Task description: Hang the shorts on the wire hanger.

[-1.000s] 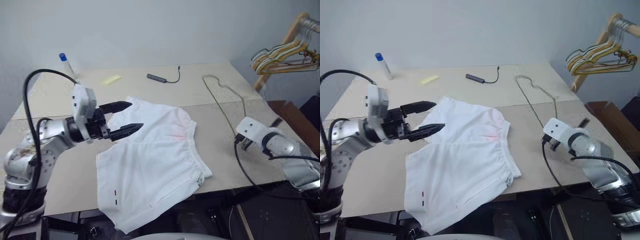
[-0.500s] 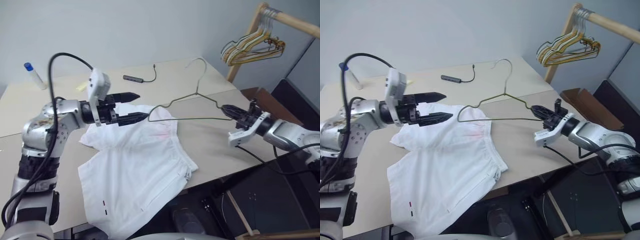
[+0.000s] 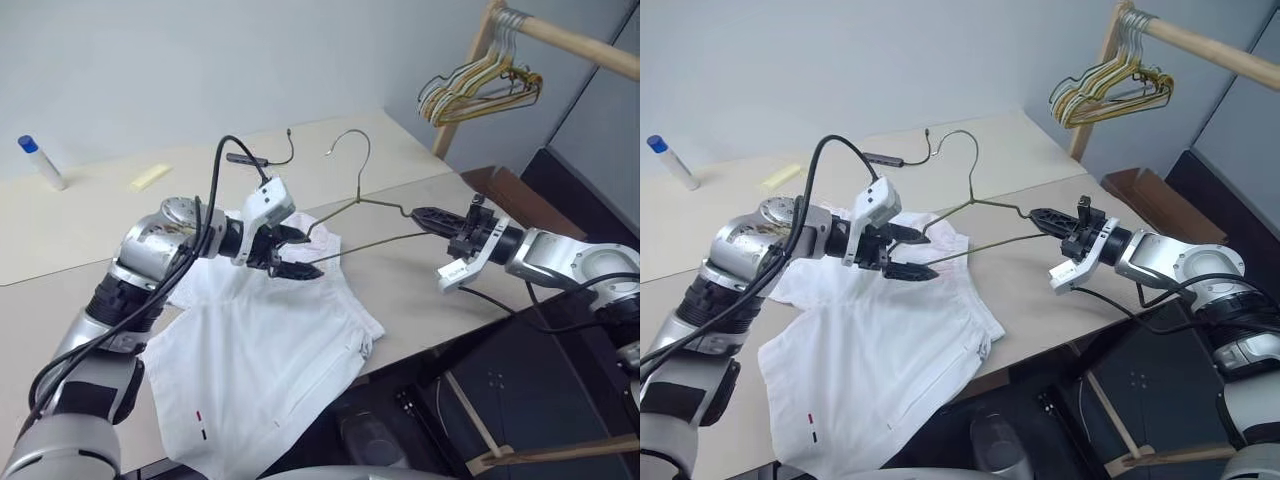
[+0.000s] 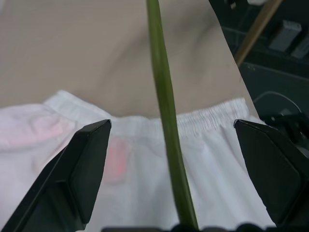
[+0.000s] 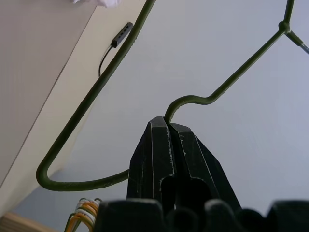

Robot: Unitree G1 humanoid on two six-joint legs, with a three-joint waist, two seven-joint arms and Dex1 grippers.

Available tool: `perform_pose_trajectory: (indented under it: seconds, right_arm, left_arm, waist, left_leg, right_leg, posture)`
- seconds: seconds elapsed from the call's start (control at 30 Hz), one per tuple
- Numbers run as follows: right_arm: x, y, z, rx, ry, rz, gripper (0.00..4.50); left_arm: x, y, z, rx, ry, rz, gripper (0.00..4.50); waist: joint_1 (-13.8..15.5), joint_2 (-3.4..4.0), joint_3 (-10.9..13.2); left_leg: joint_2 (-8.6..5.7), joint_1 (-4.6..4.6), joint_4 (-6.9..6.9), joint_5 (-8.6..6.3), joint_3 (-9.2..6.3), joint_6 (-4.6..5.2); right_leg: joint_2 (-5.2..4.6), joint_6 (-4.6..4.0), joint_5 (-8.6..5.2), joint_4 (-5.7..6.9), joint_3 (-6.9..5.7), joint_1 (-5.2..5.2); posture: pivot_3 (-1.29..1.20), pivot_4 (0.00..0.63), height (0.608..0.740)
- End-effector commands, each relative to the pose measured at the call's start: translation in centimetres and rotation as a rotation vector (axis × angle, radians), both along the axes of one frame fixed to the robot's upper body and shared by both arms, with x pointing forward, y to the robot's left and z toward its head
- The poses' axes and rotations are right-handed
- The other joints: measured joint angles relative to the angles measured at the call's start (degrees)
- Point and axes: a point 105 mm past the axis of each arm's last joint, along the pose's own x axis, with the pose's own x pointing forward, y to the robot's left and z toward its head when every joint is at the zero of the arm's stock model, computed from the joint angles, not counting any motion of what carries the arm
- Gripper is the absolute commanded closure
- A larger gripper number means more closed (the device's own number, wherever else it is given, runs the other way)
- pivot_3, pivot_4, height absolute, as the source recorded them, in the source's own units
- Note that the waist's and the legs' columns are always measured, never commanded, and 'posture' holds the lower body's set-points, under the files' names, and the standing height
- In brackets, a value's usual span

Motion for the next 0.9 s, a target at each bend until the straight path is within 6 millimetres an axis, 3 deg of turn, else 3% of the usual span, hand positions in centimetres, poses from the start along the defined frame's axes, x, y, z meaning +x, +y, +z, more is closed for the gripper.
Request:
perform_pose_trajectory:
  seconds: [0.03,0.1,0.2,0.6,0.73,0.9]
  right_arm:
    - [0.5,-0.2,3.1,0.047,-0.1,-0.015,4.49]
    - [0.4,-0.2,3.2,0.049,-0.1,-0.016,4.49]
    - [0.3,-0.1,3.1,0.054,-0.098,-0.013,4.5]
    - [0.6,-0.5,3.6,0.064,-0.108,-0.027,4.5]
    - [0.6,-0.4,3.7,0.074,-0.1,-0.023,4.5]
    - [-0.3,-0.1,3.5,0.11,-0.022,0.031,3.08]
  left_arm:
    - [0.2,0.3,0.6,0.001,-0.03,0.021,0.13]
    - [0.4,0.4,0.5,-0.011,-0.02,0.043,0.13]
    - [0.6,0.4,0.6,-0.035,-0.021,0.063,0.65]
    - [0.3,1.2,0.8,-0.049,-0.023,0.085,4.49]
    - [0.3,1.5,1.0,-0.062,-0.035,0.096,4.49]
    - [0.5,2.0,1.3,-0.06,-0.065,0.126,4.5]
  waist:
    - [-0.34,0.0,0.0]
    - [-0.44,0.0,0.0]
    - [-0.53,0.0,0.0]
    - [-0.55,0.0,0.0]
    - [-0.49,0.0,0.0]
    - [-0.48,0.0,0.0]
  left_leg:
    - [-0.02,0.0,0.0,0.02,0.0,0.03]
    - [-0.04,0.01,0.0,0.03,-0.01,0.05]
    - [-0.07,0.02,0.0,0.04,-0.03,0.07]
    - [-0.13,0.02,0.0,0.05,-0.08,0.07]
    - [-0.15,0.01,0.0,0.05,-0.13,0.08]
    - [-0.35,0.02,0.0,0.07,-0.26,0.12]
  right_leg:
    - [-0.01,0.02,0.01,0.0,0.0,0.0]
    - [-0.04,0.04,0.03,0.0,0.0,0.02]
    - [-0.06,0.06,0.03,0.0,0.0,0.03]
    - [-0.09,0.08,0.05,0.01,0.0,0.03]
    - [-0.11,0.09,0.05,0.02,0.0,0.03]
    - [-0.19,0.12,0.07,0.02,0.01,0.06]
  posture:
    - [-0.23,0.0,0.74]
    - [-0.23,0.0,0.74]
    - [-0.22,0.0,0.74]
    - [-0.21,0.0,0.74]
    - [-0.2,0.0,0.74]
    - [-0.19,0.0,0.74]
